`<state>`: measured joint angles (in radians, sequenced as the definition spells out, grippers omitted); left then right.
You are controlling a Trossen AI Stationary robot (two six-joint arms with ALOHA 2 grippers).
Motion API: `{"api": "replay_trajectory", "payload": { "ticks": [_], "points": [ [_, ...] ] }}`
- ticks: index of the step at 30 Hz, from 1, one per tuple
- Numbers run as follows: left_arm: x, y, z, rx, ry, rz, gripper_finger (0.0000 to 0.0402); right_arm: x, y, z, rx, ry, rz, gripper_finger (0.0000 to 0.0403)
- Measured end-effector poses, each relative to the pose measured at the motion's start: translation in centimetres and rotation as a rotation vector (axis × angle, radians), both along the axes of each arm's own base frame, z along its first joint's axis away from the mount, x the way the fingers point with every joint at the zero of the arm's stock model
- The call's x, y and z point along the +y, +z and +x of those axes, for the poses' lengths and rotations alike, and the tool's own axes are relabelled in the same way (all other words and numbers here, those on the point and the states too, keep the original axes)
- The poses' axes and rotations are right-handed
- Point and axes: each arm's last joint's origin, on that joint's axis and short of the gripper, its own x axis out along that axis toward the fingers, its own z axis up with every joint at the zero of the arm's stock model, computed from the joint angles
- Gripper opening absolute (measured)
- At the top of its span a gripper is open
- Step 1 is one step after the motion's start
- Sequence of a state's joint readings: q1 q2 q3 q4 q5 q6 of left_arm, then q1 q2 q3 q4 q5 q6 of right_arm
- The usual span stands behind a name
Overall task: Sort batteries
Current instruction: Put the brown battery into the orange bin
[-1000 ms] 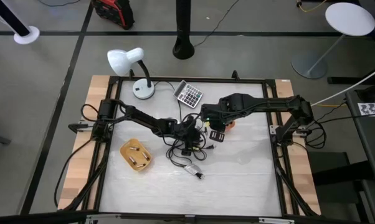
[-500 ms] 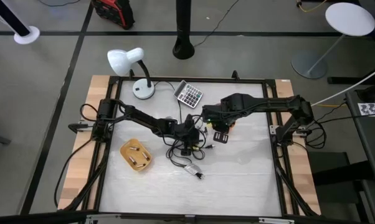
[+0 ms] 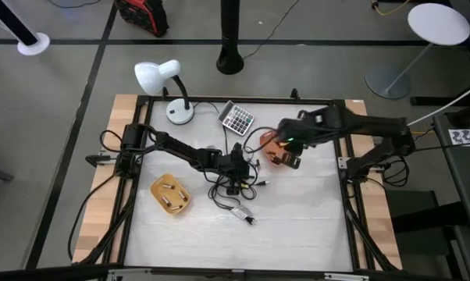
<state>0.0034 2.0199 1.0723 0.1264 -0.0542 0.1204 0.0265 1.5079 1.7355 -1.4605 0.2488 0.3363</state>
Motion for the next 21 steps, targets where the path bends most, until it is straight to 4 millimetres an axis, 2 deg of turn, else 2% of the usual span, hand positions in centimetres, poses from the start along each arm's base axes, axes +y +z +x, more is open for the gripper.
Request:
{"api": "replay_trajectory", "payload": {
  "ticks": [6,10,14,21],
  "points": [
    [0.4,0.3,0.3,-0.056,0.006,-0.091,0.0018,-0.4,2.4,-3.1,-0.103,-0.047,-0.112,0.0120],
    [0.9,0.4,0.4,-0.065,0.031,-0.110,0.0021,-0.6,2.9,-4.5,-0.145,-0.105,-0.158,0.0120],
    [1.4,0.4,0.4,-0.074,0.049,-0.128,0.0025,-0.8,2.0,-5.6,-0.135,-0.149,-0.192,0.0120],
    [2.0,1.1,1.0,-0.112,0.032,-0.250,0.0024,-0.9,-1.8,-6.5,-0.097,-0.192,-0.210,0.0120]
  ]
}}
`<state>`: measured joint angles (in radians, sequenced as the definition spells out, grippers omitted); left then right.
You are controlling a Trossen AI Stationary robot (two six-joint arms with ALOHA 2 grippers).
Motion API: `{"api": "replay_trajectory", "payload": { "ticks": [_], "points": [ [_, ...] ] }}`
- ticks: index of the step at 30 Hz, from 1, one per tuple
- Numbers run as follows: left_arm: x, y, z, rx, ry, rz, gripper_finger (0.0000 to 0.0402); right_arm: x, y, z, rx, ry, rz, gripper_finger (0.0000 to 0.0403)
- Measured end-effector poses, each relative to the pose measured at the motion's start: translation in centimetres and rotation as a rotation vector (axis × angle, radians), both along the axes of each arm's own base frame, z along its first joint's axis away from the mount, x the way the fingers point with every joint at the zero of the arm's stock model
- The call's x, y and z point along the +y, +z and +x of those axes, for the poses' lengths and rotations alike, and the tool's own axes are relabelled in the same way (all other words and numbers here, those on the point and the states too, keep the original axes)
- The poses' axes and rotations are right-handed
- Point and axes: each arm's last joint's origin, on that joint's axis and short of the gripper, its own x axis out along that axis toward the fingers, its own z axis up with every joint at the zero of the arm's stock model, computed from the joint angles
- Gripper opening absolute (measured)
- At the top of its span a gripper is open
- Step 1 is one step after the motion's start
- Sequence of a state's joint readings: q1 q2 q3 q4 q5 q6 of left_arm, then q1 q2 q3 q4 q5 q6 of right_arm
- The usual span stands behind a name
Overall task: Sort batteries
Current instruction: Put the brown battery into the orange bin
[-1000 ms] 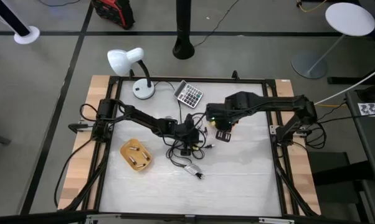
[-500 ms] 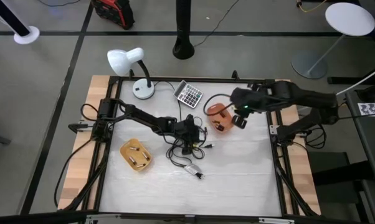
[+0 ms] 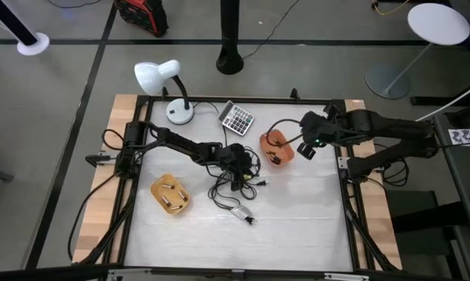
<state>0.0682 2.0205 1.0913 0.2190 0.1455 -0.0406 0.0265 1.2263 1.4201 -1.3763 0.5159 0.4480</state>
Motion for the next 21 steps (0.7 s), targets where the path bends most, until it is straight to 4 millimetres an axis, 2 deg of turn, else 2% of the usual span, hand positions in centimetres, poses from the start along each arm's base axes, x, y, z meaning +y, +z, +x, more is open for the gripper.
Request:
{"api": "replay_trajectory", "payload": {
  "ticks": [10,15,21],
  "points": [
    [0.6,3.4,2.4,-0.129,-0.056,0.000,0.0026,0.0,-5.8,-1.5,-0.050,-0.001,0.002,0.0120],
    [2.2,5.3,3.4,-0.195,0.022,0.166,0.0033,0.0,-7.8,-2.1,-0.122,-0.014,0.022,0.0120],
    [4.4,4.9,4.3,-0.290,0.083,0.266,0.0034,0.0,-9.3,-2.0,-0.149,-0.004,0.048,0.0120]
  ]
}}
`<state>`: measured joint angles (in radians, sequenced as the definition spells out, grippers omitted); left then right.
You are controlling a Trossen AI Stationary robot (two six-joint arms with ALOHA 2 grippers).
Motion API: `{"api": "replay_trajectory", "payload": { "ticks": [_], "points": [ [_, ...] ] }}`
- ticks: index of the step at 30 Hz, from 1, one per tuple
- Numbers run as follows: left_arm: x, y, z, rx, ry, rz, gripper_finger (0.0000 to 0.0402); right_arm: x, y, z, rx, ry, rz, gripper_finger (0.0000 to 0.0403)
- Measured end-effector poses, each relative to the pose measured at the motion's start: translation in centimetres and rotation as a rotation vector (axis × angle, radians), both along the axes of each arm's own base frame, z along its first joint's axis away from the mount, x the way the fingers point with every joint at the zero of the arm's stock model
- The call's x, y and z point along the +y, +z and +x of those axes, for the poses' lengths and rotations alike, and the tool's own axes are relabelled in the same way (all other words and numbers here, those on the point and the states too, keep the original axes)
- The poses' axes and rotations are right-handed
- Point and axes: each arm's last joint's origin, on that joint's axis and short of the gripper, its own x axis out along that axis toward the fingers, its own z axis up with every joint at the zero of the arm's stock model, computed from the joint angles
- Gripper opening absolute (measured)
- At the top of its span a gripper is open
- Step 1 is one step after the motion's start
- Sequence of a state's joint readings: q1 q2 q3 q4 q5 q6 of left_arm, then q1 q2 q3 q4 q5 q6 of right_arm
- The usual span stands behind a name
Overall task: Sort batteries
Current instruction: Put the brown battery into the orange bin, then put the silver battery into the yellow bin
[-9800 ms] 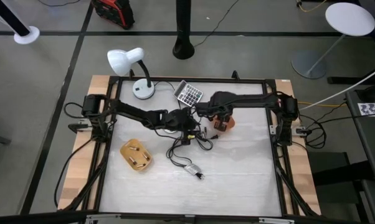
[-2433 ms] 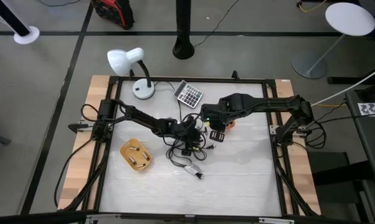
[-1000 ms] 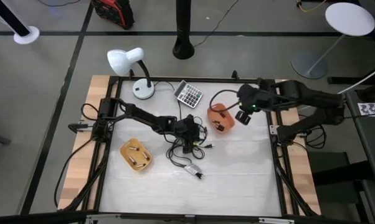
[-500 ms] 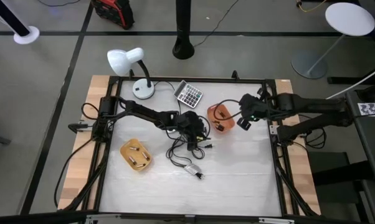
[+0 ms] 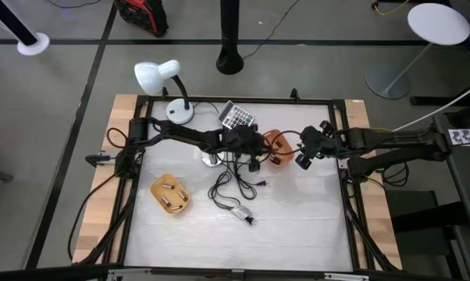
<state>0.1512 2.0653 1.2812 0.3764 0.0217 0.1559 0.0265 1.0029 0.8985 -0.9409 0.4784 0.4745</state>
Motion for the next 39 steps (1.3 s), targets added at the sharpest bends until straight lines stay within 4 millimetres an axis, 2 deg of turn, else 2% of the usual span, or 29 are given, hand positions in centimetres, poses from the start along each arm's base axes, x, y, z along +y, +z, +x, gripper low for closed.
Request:
{"api": "replay_trajectory", "payload": {
  "ticks": [4,9,12,15,19,26,30,39],
  "points": [
    [0.9,-1.2,0.2,-0.005,0.036,0.019,0.0054,0.0,-0.1,0.2,-0.010,0.000,0.000,0.0120],
    [1.5,-1.5,0.1,0.007,0.072,0.028,0.0108,0.0,0.0,0.3,-0.022,0.003,-0.001,0.0120],
    [1.3,-0.8,0.0,0.015,0.068,0.026,0.0140,0.0,0.0,0.3,-0.022,0.004,-0.002,0.0120],
    [0.6,0.5,-0.5,0.036,0.030,0.029,0.0156,0.0,0.0,0.3,-0.022,0.006,-0.002,0.0120],
    [-0.7,1.6,-1.3,0.127,-0.099,0.082,0.0153,0.0,0.0,0.3,-0.022,0.009,0.004,0.0120],
    [-2.4,1.0,-2.2,0.271,-0.279,0.163,0.0130,0.0,0.0,0.3,-0.029,0.009,0.004,0.0120],
    [-2.7,0.3,-2.4,0.326,-0.321,0.199,0.0128,0.0,0.2,0.6,-0.055,0.012,0.010,0.0120],
    [-3.0,0.2,-2.4,0.323,-0.408,0.297,0.0127,0.1,0.2,0.7,-0.074,0.020,0.021,0.0120]
  ]
}}
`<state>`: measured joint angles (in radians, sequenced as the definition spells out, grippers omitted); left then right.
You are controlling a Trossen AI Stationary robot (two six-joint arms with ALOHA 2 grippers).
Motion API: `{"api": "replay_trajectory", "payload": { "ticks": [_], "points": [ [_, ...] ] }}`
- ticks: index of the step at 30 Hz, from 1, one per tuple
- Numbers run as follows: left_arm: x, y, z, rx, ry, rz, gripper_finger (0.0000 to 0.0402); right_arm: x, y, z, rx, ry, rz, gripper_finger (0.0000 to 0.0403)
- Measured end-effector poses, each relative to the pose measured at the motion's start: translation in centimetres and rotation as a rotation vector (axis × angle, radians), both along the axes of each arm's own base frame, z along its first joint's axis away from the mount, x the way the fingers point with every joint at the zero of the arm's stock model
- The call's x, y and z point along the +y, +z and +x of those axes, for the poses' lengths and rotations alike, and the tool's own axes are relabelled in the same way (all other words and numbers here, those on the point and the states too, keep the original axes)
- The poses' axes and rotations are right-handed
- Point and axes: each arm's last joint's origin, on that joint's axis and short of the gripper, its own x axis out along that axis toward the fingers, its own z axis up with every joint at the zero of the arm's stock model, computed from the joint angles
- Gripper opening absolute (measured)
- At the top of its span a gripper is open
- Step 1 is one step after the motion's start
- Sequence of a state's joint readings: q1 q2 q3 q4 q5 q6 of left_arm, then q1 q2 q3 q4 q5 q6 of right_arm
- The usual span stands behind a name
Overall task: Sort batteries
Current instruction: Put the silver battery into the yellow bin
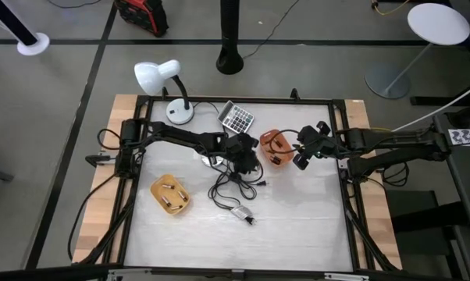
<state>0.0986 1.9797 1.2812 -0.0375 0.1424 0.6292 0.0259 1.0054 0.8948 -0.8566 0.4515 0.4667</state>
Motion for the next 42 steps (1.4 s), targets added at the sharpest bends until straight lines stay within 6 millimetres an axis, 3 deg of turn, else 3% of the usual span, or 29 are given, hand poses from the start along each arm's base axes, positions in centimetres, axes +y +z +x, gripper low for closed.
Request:
{"api": "replay_trajectory", "payload": {
  "ticks": [6,17,25,34,42],
  "points": [
    [-0.2,0.3,0.3,-0.041,-0.032,0.005,0.0127,0.0,0.0,0.0,-0.003,0.000,0.000,0.0120],
    [-0.9,-2.5,1.0,-0.013,-0.053,0.010,0.0127,0.1,0.2,0.3,-0.033,0.016,0.022,0.0120],
    [-0.3,-2.7,1.0,-0.007,-0.040,0.015,0.0127,0.1,0.2,0.4,-0.047,0.027,0.037,0.0120],
    [-0.1,-5.2,1.2,0.042,-0.072,0.047,0.0127,0.2,0.2,0.4,-0.046,0.043,0.059,0.0120],
    [0.5,-5.4,1.1,0.059,-0.050,0.041,0.0127,0.2,0.2,0.4,-0.046,0.047,0.065,0.0120]
  ]
}}
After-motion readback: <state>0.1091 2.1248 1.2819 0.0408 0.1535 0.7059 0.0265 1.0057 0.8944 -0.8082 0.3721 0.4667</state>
